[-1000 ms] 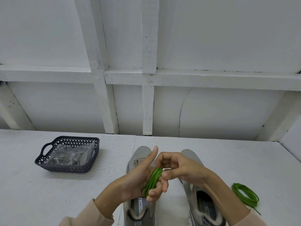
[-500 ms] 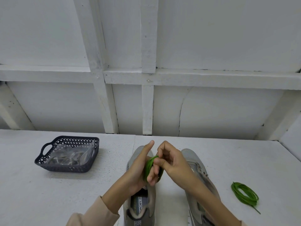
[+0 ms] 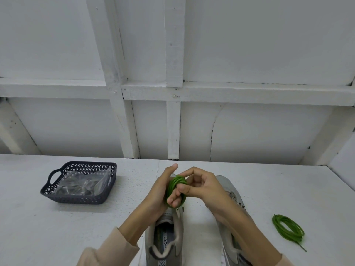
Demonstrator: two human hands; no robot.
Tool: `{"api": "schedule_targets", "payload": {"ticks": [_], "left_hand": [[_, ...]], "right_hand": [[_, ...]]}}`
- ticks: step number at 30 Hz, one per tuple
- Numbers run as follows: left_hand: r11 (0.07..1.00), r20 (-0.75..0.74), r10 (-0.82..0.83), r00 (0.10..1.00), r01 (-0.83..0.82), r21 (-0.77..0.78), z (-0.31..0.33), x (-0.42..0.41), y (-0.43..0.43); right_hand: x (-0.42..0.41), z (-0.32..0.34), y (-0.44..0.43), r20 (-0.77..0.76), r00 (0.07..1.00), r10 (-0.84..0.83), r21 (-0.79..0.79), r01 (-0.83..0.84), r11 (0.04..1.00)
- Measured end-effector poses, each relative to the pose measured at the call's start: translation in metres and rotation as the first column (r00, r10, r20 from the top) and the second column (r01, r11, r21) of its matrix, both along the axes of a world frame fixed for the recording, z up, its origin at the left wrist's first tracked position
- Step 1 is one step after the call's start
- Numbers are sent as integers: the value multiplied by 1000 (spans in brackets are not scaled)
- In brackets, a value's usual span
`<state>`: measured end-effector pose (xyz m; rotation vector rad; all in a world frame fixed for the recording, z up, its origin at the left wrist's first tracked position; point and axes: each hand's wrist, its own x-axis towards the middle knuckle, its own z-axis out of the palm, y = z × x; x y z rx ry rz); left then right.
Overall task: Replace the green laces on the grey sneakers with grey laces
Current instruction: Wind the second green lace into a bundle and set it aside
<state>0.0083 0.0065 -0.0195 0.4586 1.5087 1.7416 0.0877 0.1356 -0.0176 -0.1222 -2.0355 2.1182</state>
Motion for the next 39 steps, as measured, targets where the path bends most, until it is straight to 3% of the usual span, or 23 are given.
{"api": "schedule_targets", "payload": {"ticks": [5, 10, 14, 17, 26, 30, 34, 37, 39], "left_hand": [[991, -26, 133, 991, -134, -24, -5, -1, 5], [968, -81, 249, 965, -249, 21, -6, -14, 6], [997, -139, 64, 988, -56, 59, 1, -20, 0], [997, -208, 27, 978, -10, 79, 0, -12, -1], [992, -124, -101, 987, 109, 62, -17, 37, 41], [977, -234, -214, 948, 204, -69, -4, 58, 78], [898, -460, -427, 778, 308, -314, 1, 73, 123], [794, -618, -603, 504, 306, -525, -6, 90, 153], [707, -643, -706, 296, 236, -667, -13, 106, 169]], "right_hand": [[-8, -6, -7, -20, 981, -195, 177, 196, 964], [-8, -12, -17, -63, 980, -190, 300, 200, 933], [-8, -8, -7, -63, 975, -212, 211, 221, 952], [-2, 2, 10, -55, 960, -275, 137, 280, 950], [50, 0, 53, -20, 925, -379, 233, 372, 898], [89, 0, 75, 12, 884, -466, 234, 451, 861], [130, -9, 100, 112, 814, -570, 230, 537, 812], [160, -32, 113, 215, 759, -615, 203, 581, 788], [177, -51, 117, 288, 716, -636, 209, 601, 772]]}}
